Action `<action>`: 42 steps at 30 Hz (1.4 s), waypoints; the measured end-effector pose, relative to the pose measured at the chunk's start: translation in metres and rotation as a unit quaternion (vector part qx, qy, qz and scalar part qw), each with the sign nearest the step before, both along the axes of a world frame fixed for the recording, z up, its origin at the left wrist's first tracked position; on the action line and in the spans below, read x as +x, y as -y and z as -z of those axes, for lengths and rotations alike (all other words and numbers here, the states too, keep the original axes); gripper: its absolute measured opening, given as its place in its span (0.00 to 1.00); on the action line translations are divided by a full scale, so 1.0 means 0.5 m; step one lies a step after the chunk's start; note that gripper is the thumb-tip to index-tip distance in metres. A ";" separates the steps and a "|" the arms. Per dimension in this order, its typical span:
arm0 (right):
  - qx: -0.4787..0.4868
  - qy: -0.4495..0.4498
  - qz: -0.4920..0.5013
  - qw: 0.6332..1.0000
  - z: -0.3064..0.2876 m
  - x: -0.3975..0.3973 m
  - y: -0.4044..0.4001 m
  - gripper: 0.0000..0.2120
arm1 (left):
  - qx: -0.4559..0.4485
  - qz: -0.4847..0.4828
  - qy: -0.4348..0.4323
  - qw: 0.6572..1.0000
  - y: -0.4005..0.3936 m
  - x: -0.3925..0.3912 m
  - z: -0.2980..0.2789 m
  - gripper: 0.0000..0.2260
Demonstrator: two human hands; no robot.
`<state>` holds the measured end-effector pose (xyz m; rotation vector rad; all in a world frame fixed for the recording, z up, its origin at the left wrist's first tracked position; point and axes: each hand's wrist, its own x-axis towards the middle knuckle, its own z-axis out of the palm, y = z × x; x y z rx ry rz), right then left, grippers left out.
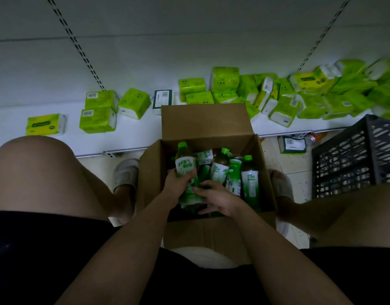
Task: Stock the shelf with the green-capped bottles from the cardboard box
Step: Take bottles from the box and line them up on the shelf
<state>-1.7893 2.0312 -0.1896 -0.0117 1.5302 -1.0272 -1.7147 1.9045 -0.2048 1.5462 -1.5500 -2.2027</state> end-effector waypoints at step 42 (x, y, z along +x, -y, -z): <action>0.017 -0.165 0.273 0.948 0.120 -0.105 0.003 0.34 | -0.012 0.026 0.037 0.999 0.035 -0.013 0.056 0.34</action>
